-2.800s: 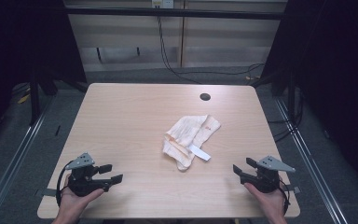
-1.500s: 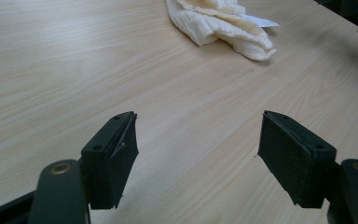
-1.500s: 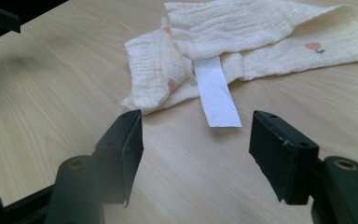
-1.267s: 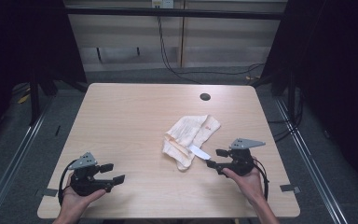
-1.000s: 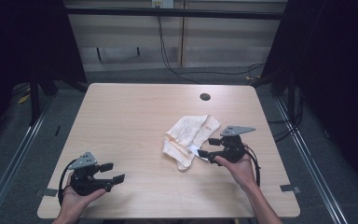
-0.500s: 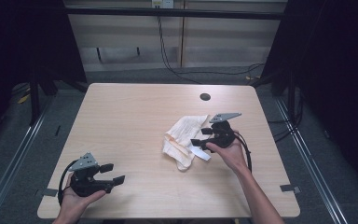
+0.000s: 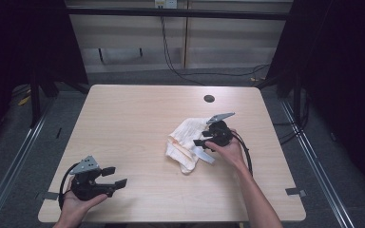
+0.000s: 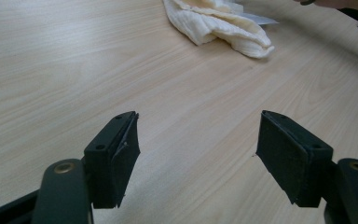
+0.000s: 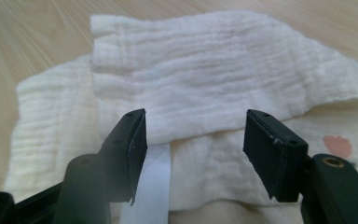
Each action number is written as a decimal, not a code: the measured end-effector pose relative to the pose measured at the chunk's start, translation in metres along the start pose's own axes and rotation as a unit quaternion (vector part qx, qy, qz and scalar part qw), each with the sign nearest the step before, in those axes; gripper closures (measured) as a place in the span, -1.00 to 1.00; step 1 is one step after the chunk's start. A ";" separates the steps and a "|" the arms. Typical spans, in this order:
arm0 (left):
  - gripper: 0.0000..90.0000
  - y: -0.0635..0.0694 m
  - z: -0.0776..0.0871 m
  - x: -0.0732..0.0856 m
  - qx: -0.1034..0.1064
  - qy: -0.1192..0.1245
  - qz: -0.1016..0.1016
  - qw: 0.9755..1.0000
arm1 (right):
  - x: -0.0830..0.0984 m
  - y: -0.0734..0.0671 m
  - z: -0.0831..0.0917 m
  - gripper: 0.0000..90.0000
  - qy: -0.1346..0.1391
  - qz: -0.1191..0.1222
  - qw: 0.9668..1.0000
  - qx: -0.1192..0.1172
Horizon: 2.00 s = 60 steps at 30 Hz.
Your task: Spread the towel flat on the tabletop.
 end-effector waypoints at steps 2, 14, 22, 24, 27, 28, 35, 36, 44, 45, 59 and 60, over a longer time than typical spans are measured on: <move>-0.35 0.000 0.000 0.000 0.001 -0.001 0.002 1.000 | 0.005 0.002 -0.008 -0.12 -0.010 0.009 1.000 -0.003; -0.34 0.001 -0.001 0.001 0.003 -0.003 0.001 1.000 | 0.016 -0.003 -0.017 0.58 -0.014 0.027 0.999 0.023; -0.34 0.000 -0.001 0.000 0.001 -0.004 0.000 1.000 | 0.018 -0.009 -0.016 0.94 -0.010 0.011 1.000 -0.003; -0.34 0.000 -0.001 0.000 0.003 -0.001 0.002 1.000 | 0.018 -0.010 -0.016 0.94 -0.009 0.010 1.000 -0.005; -0.34 0.000 -0.001 0.000 0.003 -0.002 0.003 1.000 | 0.018 -0.017 -0.016 0.95 -0.006 0.000 1.000 -0.003; -0.34 0.000 -0.001 0.000 0.003 -0.001 0.003 1.000 | 0.019 -0.021 -0.016 0.96 0.000 -0.001 1.000 -0.008; -0.34 -0.001 0.000 0.000 0.004 -0.002 0.003 1.000 | 0.020 -0.029 -0.015 0.96 0.004 -0.001 1.000 -0.021; -0.34 -0.001 0.000 0.000 0.004 -0.002 0.003 1.000 | 0.020 -0.033 -0.014 0.97 0.004 0.001 1.000 -0.023; -0.27 0.001 -0.001 0.001 0.017 -0.009 0.003 1.000 | 0.018 -0.051 -0.010 0.97 0.014 0.012 0.999 -0.035; -0.25 0.001 -0.001 0.002 0.017 -0.012 0.001 1.000 | 0.017 -0.055 -0.009 0.97 0.017 0.013 0.999 -0.040; -0.21 0.004 -0.003 0.002 0.040 -0.011 -0.001 0.999 | 0.018 -0.099 0.003 0.97 0.011 0.035 0.997 -0.071; -0.21 0.004 -0.002 0.002 0.039 -0.011 -0.001 0.999 | 0.017 -0.102 0.003 0.97 0.015 0.036 0.996 -0.079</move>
Point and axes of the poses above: each handheld gripper's, and its own axes: z roughly backward along the jaws, x roughly out of its underside, y roughly to its right, the point moved 1 cm from there along -z, roughly forward along the jaws, and after that the axes turned 11 degrees about z, right-handed, at the moved point
